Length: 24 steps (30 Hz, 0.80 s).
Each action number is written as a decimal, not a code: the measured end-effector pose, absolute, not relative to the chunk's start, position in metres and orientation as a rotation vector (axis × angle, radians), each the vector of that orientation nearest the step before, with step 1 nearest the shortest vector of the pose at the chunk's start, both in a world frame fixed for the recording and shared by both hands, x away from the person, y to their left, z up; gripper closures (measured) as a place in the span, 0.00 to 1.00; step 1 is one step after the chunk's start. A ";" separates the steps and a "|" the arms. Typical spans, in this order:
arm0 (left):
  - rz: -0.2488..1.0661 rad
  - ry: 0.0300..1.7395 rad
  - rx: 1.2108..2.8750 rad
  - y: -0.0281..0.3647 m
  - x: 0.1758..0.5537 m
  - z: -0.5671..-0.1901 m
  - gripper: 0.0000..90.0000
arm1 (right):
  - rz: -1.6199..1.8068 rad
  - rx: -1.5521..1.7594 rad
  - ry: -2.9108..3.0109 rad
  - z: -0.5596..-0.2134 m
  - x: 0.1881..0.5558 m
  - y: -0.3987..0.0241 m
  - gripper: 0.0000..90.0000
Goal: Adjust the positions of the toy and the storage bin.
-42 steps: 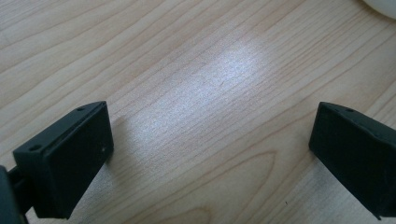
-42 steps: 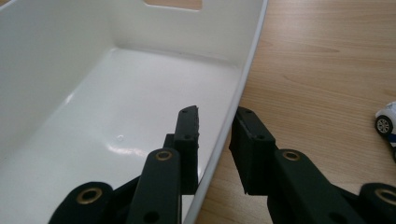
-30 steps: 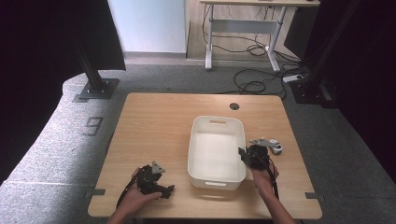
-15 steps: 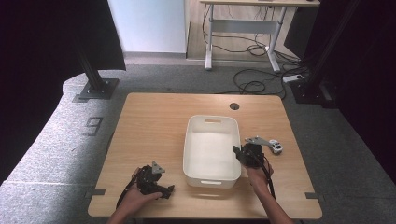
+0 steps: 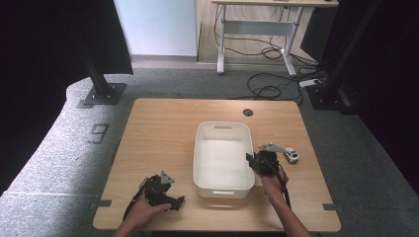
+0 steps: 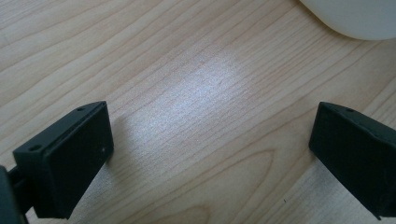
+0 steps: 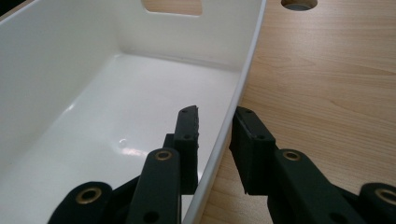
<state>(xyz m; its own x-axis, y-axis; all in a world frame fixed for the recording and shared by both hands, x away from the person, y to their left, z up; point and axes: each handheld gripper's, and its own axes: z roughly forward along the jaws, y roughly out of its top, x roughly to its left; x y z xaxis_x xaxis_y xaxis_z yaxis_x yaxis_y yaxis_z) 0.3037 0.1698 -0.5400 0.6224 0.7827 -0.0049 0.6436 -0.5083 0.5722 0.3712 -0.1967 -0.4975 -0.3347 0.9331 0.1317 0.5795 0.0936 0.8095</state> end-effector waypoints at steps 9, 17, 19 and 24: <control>0.346 1.116 2.312 0.170 0.304 -0.540 0.00 | 1.147 1.501 1.940 -0.498 0.373 -0.194 0.80; 0.346 1.118 2.313 0.170 0.304 -0.540 0.00 | 1.160 1.495 1.940 -0.499 0.374 -0.193 0.79; 0.346 1.116 2.313 0.170 0.304 -0.540 0.00 | 1.177 1.468 1.946 -0.500 0.374 -0.195 0.75; 0.345 1.111 2.316 0.170 0.303 -0.540 0.00 | 1.248 1.456 1.911 -0.494 0.371 -0.202 0.55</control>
